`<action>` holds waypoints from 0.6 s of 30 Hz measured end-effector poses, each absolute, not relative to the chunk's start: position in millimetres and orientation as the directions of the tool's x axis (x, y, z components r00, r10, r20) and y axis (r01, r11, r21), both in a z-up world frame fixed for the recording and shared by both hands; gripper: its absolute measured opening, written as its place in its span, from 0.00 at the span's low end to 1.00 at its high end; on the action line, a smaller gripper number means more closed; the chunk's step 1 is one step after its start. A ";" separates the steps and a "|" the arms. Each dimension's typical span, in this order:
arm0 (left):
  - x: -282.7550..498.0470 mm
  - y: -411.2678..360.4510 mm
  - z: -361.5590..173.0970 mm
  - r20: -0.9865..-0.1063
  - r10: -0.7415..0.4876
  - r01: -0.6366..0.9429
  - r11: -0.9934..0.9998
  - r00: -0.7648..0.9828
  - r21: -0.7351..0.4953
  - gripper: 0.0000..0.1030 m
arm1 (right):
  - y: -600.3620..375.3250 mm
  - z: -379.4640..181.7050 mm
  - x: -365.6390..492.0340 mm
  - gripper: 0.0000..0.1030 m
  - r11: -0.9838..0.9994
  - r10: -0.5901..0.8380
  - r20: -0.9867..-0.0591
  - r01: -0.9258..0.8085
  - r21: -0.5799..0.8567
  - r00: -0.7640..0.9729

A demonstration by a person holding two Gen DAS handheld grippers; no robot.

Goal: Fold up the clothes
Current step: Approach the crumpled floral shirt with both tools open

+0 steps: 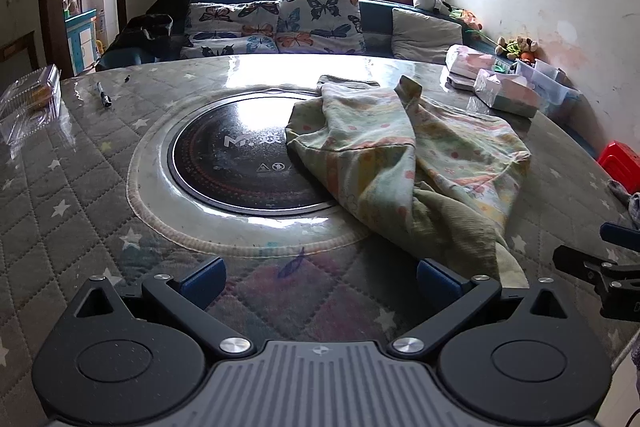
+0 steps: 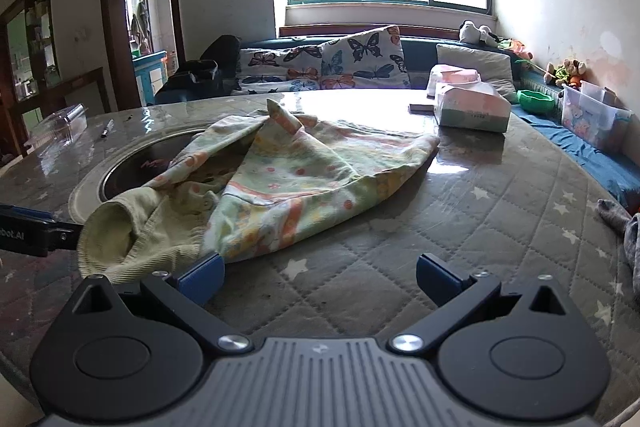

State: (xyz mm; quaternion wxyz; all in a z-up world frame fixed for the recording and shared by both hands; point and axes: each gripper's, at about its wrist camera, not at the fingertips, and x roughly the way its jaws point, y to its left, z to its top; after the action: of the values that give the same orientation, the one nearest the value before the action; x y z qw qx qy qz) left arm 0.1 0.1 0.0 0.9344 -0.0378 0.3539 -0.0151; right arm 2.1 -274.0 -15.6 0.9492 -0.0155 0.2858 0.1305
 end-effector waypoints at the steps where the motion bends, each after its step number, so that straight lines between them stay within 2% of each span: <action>1: 0.2 0.2 -0.1 -0.660 -0.055 0.000 0.996 0.749 -0.084 1.00 | -274.2 -15.7 2.0 1.00 0.965 0.242 -0.542 -0.257 0.050 0.805; 6: -11.2 -0.8 -2.3 -0.641 -0.062 0.004 0.996 0.765 -0.092 1.00 | -264.7 -17.3 -2.0 1.00 0.964 0.246 -0.534 -0.261 0.048 0.809; 18: -13.0 -4.7 -2.2 -0.672 -0.050 0.008 0.998 0.739 -0.066 1.00 | -260.3 -17.1 -9.9 1.00 0.951 0.279 -0.558 -0.305 0.048 0.782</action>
State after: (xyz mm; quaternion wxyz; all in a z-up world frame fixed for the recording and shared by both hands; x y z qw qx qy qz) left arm -13.0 -4.7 -2.2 0.9320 -0.0293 0.3608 -0.0156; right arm -9.9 -260.3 -17.1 0.9435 -0.0222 0.2921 0.1546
